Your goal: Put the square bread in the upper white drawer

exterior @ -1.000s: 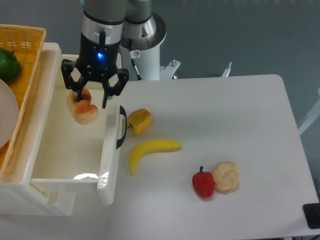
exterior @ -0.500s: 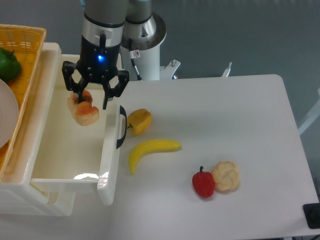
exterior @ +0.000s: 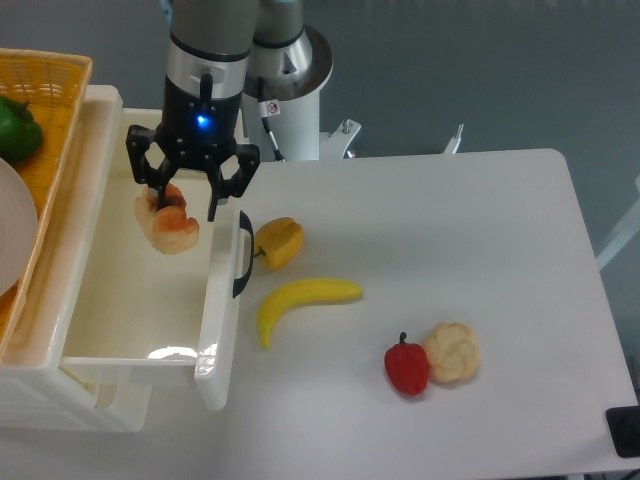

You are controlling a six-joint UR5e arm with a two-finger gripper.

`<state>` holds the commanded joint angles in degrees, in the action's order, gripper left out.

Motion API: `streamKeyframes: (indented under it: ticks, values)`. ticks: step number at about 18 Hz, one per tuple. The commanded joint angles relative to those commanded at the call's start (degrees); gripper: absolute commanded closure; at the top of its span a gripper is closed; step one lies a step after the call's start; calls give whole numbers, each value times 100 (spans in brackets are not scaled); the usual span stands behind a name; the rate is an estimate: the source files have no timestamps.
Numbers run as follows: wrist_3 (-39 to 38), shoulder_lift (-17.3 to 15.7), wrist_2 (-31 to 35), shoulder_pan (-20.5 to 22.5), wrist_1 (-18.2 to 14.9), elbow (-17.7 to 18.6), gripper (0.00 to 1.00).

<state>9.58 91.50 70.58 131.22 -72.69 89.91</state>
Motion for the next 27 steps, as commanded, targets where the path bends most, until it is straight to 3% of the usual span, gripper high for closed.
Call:
streamKeyframes:
  ticks: [6,10,11,12,19,23,27]
  values:
    - [0,-18,0,70,0,0,36]
    - [113,-27,0,368,9,-61,36]
    - [280,-27,9,430,0,-61,13]
    - [542,-18,9,500,0,-44,0]
    - [965,0,324,1344,-9,-61,0]
    - [2081,70,755,1634,-17,0,0]
    - [2809,412,1061,1828,-17,0,0]
